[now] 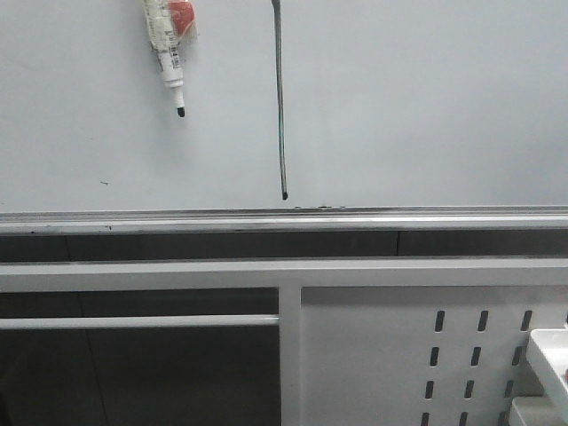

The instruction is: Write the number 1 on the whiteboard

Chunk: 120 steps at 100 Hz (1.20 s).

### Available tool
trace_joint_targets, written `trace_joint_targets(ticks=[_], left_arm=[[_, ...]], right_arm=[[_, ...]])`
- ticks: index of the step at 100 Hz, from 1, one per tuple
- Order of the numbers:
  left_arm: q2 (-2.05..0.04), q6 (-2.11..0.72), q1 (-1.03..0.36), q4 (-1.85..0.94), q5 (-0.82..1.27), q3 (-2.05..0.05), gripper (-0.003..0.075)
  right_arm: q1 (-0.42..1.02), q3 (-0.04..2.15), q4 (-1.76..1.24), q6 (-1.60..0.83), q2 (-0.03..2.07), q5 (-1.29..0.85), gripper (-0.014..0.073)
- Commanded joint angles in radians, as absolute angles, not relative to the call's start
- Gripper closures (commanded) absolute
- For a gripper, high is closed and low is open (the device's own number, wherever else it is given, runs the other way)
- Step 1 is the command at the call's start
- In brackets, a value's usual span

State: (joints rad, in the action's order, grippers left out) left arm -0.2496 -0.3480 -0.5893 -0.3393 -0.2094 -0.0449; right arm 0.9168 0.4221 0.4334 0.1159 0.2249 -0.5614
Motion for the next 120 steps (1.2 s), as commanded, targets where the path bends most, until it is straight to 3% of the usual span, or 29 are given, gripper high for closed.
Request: trace_joint_targets(ticks=[1, 47, 69, 120], left_arm=[[-0.182, -0.330, -0.520, -0.322, -0.197, -0.046, 0.0740], [0.027, -0.094, -0.166, -0.242, 0.176, 0.038, 0.0740], [0.027, -0.094, -0.133, -0.242, 0.321, 0.038, 0.0740], [0.027, -0.094, -0.133, -0.242, 0.305, 0.038, 0.0740]], right_arm=[[0.911, 0.448, 0.463, 0.116, 0.233, -0.489, 0.0643], [0.911, 0.448, 0.463, 0.116, 0.233, -0.489, 0.0643], [0.911, 0.448, 0.463, 0.116, 0.233, -0.489, 0.0643], [0.911, 0.448, 0.463, 0.116, 0.233, -0.489, 0.0643]])
